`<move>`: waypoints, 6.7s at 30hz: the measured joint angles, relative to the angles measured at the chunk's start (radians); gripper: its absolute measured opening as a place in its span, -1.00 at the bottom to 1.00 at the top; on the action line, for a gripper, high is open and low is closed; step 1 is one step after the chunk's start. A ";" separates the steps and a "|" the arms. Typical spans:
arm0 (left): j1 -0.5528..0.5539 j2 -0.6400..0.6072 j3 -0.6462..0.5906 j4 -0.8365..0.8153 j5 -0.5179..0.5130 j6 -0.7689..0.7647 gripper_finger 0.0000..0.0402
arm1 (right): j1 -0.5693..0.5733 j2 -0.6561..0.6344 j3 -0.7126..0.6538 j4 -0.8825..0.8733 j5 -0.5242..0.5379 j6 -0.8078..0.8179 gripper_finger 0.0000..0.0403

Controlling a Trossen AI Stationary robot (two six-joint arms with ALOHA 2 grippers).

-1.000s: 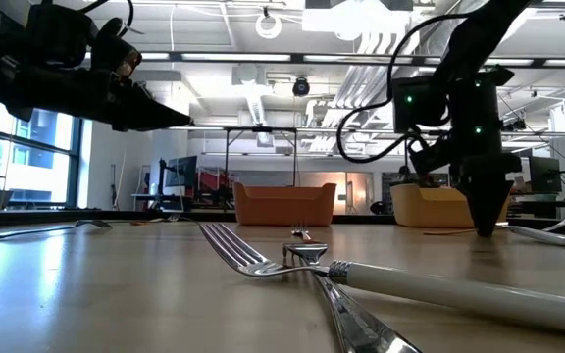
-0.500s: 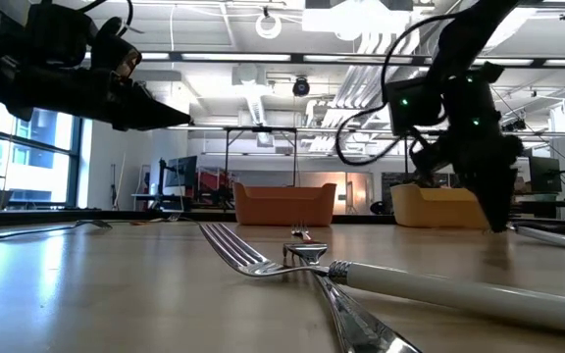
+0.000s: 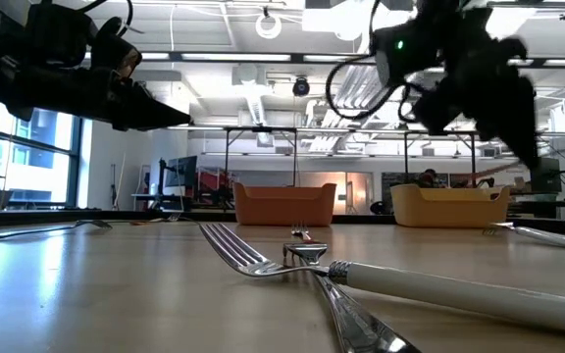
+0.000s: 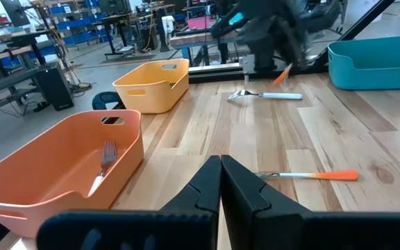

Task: Sort silverware by color (type)
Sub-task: Put the orange fork into the green bin, then put the black fork into the yellow bin

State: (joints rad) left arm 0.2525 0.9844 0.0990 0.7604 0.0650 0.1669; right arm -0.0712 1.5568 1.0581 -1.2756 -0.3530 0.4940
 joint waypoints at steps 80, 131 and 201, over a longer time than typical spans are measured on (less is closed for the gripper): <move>0.002 0.000 0.000 0.150 -0.055 0.009 -1.00 | 0.786 0.102 0.077 0.081 -0.088 0.850 -0.94; 0.003 0.001 0.173 -0.268 -0.196 -0.069 -1.00 | 0.112 -0.100 -0.288 1.614 0.533 -0.835 -1.00; 0.419 0.742 0.777 -1.180 -0.229 0.234 -0.47 | -0.112 -0.392 -0.362 1.432 0.184 -0.934 -1.00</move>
State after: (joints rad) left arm 0.6712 1.7262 0.8761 -0.4201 -0.1639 0.4011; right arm -0.1829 1.1652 0.6960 0.1562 -0.1688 -0.4403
